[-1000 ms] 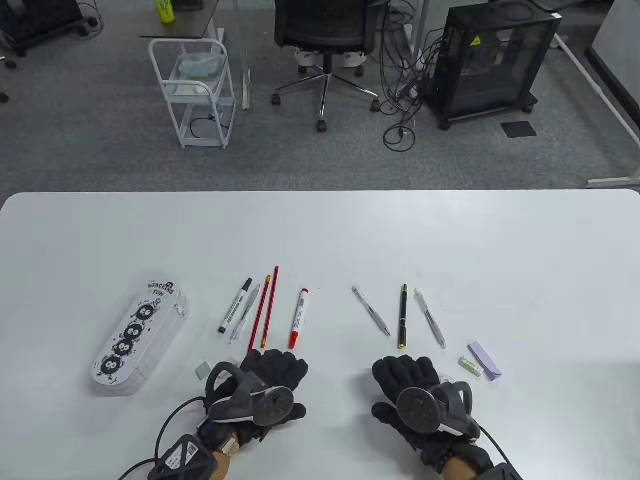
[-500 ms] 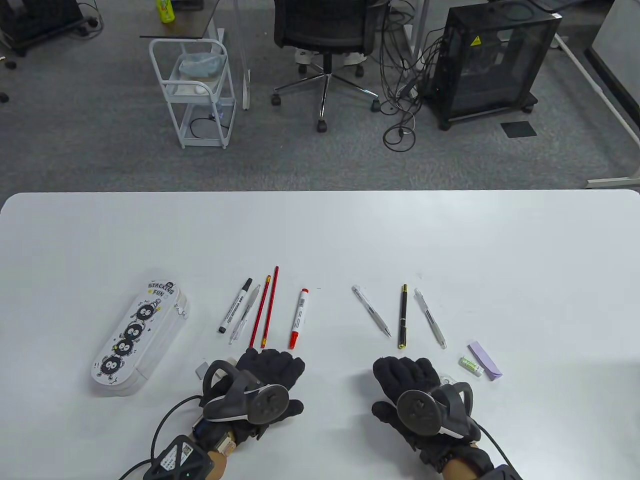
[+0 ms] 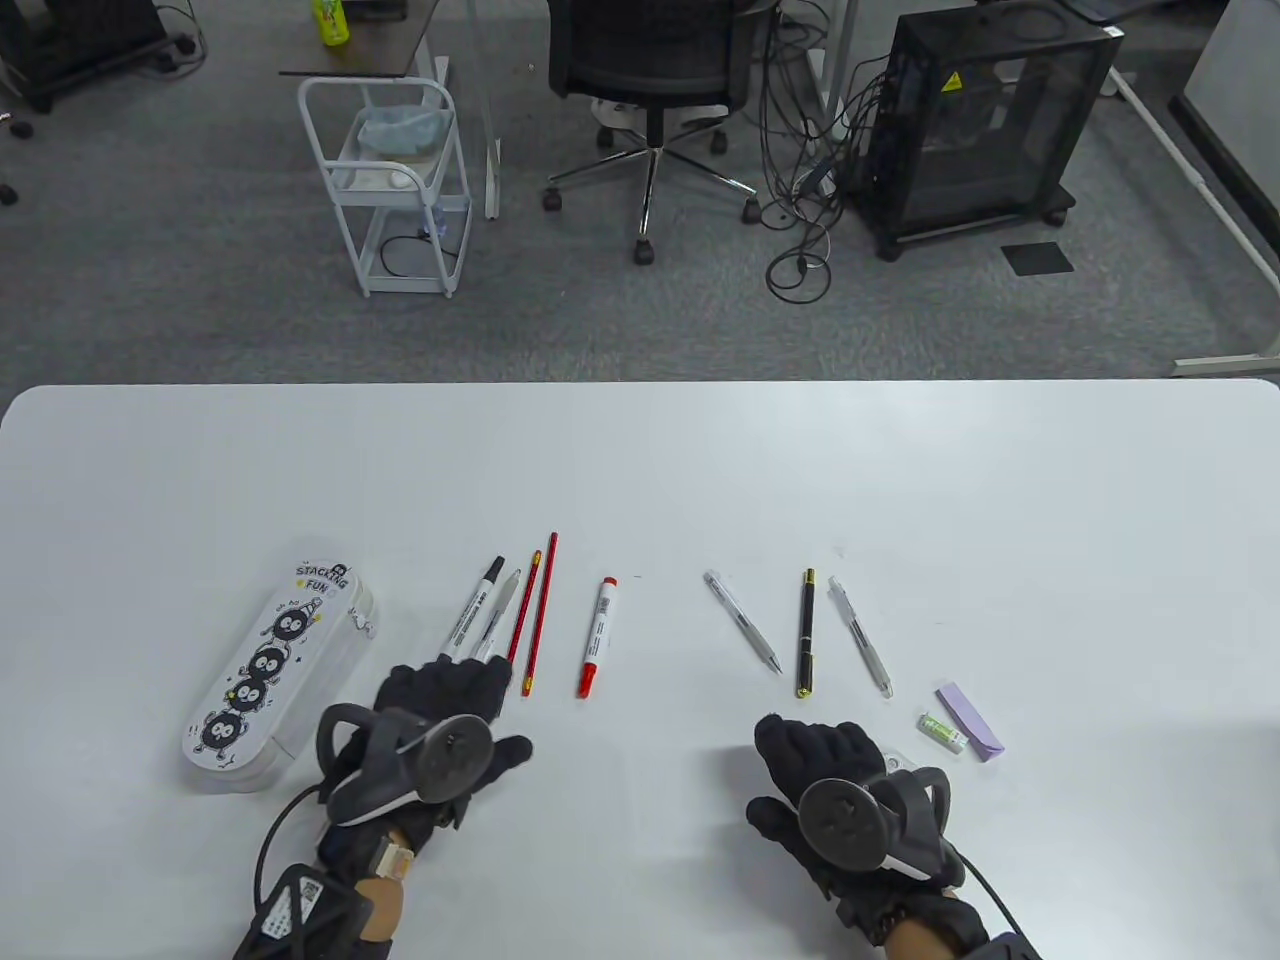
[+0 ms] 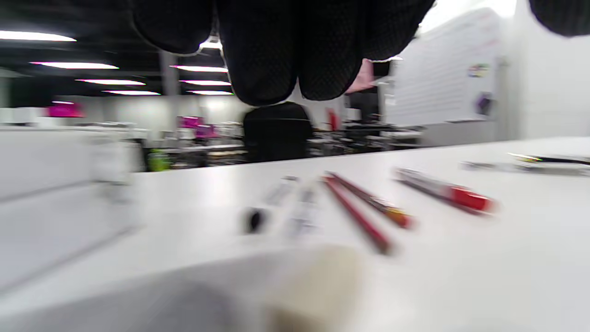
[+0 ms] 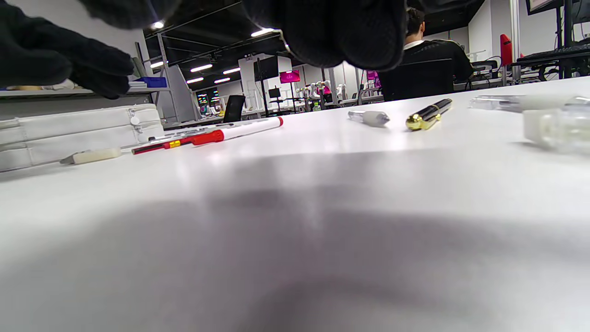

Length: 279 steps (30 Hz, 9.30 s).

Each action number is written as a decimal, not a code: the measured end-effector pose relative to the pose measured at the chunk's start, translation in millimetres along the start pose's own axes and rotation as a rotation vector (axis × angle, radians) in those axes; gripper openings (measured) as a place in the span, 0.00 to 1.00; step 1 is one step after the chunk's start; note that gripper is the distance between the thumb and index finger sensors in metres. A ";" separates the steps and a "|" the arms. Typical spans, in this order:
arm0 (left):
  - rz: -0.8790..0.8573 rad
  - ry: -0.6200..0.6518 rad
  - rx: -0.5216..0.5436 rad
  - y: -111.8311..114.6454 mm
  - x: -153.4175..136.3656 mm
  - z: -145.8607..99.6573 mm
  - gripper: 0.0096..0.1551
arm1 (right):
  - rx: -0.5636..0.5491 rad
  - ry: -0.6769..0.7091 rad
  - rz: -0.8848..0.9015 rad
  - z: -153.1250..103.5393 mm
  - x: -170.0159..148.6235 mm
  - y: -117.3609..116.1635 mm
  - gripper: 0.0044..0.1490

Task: Pack double-layer zippered pencil case

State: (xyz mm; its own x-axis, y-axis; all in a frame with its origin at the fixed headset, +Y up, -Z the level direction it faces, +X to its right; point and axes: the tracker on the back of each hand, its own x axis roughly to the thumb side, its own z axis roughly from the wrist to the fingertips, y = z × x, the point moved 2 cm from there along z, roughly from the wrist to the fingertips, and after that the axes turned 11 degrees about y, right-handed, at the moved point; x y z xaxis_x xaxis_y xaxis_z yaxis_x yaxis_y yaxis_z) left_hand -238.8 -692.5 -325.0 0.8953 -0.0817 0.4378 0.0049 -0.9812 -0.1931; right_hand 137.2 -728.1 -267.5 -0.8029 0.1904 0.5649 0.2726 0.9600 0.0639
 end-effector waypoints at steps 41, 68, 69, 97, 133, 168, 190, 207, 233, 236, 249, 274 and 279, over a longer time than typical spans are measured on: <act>-0.079 0.213 -0.007 -6.8 70.5 5.9 0.60 | 0.049 -0.225 -0.016 -4.3 -25.1 6.9 0.36; -0.036 0.304 -0.260 44.9 173.0 6.7 0.58 | 0.239 -0.388 -0.222 3.9 0.7 -27.4 0.62; -0.038 0.306 -0.260 44.9 173.8 6.6 0.58 | 0.217 -0.393 -0.189 3.5 -1.3 -27.5 0.62; 0.004 0.779 -0.143 41.3 157.4 14.8 0.58 | 0.153 -0.114 -0.185 -1.8 -27.4 -13.1 0.28; 0.427 0.482 0.098 5.3 161.4 23.9 0.32 | 0.294 0.174 -0.065 13.1 24.5 -37.7 0.29; 0.141 0.254 -0.471 43.9 188.0 20.5 0.68 | 0.122 -0.242 -0.308 6.0 -2.3 -18.4 0.28; 0.027 0.819 -0.203 43.9 187.3 0.5 0.62 | 0.043 0.097 -0.122 0.1 -16.4 -7.9 0.28; 0.062 0.617 -0.244 33.3 204.2 4.2 0.58 | 0.112 -0.155 -0.125 -2.3 -38.9 1.8 0.30; -0.279 0.308 -0.120 -16.6 134.0 55.0 0.33 | 0.548 -0.272 0.128 -4.9 -33.5 -25.5 0.36; -0.268 0.138 -0.163 -14.1 120.2 81.2 0.32 | 0.549 -0.268 0.131 -4.9 -32.7 -26.0 0.36; 0.044 -0.074 -0.403 36.3 121.1 145.6 0.32 | 0.553 -0.248 0.125 -5.0 -31.5 -27.0 0.36; -0.065 -0.381 -0.045 9.8 -25.1 30.1 0.37 | 0.348 -0.293 0.092 -12.8 -41.2 2.4 0.42; -0.047 -0.469 -0.139 28.9 -44.1 27.8 0.37 | 0.335 -0.313 0.104 -14.0 -46.1 3.4 0.42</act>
State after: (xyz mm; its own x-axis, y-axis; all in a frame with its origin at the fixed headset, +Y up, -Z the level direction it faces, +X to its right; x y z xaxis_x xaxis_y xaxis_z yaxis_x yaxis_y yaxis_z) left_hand -265.8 -712.4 -374.3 0.9998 0.0196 -0.0058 0.0193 -0.9986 -0.0497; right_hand 182.5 -736.4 -281.8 -0.9157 0.2924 0.2759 0.2151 0.9361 -0.2783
